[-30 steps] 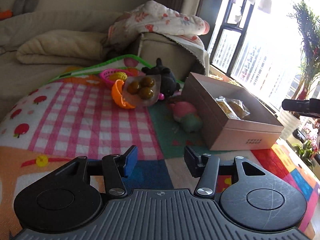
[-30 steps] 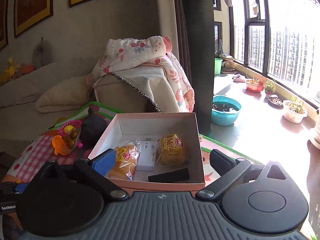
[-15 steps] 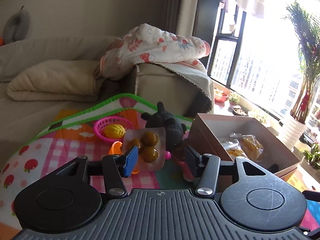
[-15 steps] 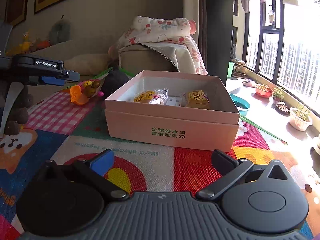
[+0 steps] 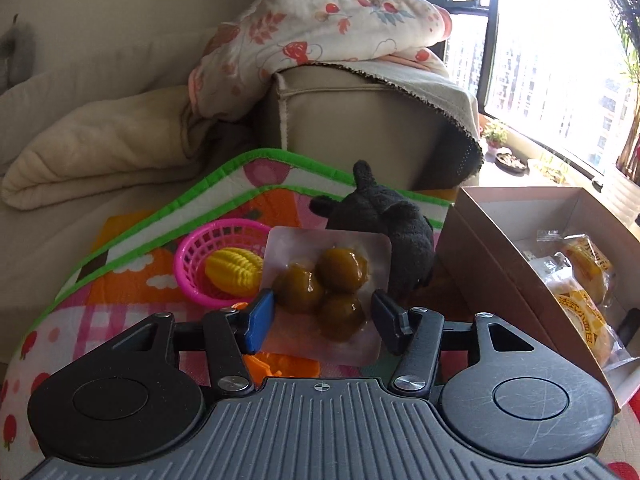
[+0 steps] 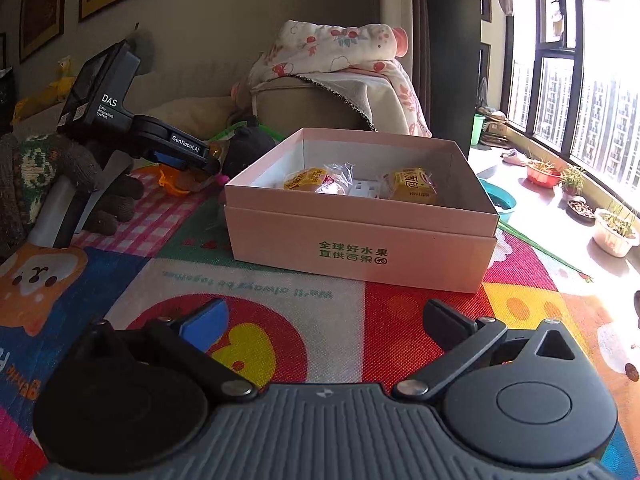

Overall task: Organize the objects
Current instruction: 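Grasp the clear tray of brown fruit with the left gripper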

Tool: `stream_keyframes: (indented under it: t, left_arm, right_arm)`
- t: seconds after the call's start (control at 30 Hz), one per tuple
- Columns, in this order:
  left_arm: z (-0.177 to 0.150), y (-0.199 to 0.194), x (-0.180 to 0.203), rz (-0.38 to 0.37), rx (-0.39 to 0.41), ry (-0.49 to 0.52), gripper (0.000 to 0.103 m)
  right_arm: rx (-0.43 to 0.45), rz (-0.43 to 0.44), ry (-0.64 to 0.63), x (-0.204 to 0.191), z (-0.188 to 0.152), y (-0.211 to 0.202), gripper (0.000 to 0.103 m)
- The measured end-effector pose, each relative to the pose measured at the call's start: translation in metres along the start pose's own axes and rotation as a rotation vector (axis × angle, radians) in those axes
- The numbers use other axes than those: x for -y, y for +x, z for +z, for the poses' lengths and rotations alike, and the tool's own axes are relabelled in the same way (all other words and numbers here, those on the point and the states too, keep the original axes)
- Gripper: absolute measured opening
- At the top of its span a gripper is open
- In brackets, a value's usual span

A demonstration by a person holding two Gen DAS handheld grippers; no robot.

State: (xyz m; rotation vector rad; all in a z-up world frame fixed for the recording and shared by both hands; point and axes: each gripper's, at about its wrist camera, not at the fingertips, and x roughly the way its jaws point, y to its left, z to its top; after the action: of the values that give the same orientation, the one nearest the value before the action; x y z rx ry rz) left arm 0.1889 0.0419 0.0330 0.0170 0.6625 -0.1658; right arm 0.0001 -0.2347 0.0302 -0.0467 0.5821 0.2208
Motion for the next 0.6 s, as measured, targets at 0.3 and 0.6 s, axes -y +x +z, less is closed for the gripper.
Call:
stream_keyframes:
  t: [0.3,0.6]
  left_arm:
    - [-0.001,0.004,0.0,0.046,0.027,0.047,0.06]
    - [-0.028,-0.025,0.01,0.017,0.059,0.107,0.029]
  right_arm:
    - [-0.039,0.006,-0.016,-0.003,0.0,0.006,0.103]
    - [-0.055,0.009,-0.018,-0.003,0.001,0.008,0.103]
